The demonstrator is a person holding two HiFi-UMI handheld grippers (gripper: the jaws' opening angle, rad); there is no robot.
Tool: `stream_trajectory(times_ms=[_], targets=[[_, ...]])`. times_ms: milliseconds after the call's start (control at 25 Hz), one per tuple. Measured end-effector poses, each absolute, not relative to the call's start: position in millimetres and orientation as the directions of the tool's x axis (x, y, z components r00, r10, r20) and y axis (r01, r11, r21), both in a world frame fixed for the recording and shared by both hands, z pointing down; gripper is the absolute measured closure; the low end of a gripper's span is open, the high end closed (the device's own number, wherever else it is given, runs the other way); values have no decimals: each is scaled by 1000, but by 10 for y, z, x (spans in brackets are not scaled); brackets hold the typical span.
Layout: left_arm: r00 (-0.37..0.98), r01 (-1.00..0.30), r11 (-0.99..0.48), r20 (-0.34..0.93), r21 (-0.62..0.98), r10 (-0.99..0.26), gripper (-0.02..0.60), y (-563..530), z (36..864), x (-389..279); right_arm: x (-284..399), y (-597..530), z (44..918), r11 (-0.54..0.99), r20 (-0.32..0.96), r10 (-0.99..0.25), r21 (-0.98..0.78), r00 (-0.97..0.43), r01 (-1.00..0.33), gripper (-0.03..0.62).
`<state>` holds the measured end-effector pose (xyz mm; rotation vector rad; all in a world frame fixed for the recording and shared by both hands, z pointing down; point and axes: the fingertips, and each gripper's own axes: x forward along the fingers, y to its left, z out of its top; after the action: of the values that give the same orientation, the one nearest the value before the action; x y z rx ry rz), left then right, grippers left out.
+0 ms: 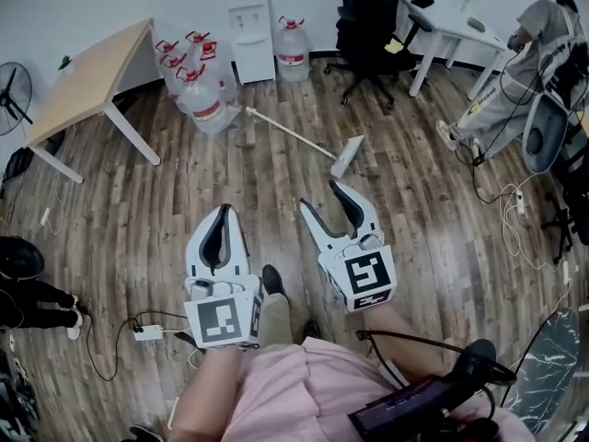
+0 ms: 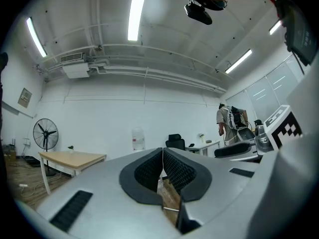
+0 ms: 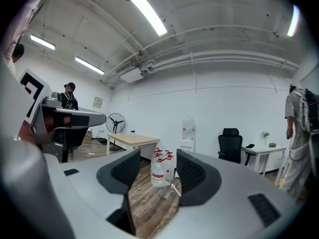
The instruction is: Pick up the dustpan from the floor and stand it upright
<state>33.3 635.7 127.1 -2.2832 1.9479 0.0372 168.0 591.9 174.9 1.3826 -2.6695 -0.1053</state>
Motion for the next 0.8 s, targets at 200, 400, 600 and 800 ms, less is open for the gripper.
stream_trajectory(times_ms=[200,400,600,800], targets=[[158,-985,-151,-92,-81,-983,568,5828,1432,126,1550,5385,1852,554,94,-833,138,-546,-821,367],[150,-987,-145,-75,-70,-986,568,5114,1550,-317,1215,4667,2001,543,123,-839,136,-530,-828,368],[155,-986,-151,-58,-63,-986,568,4481,1572,-749,864,4039,2028,528,143,-848,137,-510,-838,368],[170,-984,-165,-81,-66,-982,568,3946,1492,-996,647,3498,1925,506,128,-862,158,-490,-848,372]])
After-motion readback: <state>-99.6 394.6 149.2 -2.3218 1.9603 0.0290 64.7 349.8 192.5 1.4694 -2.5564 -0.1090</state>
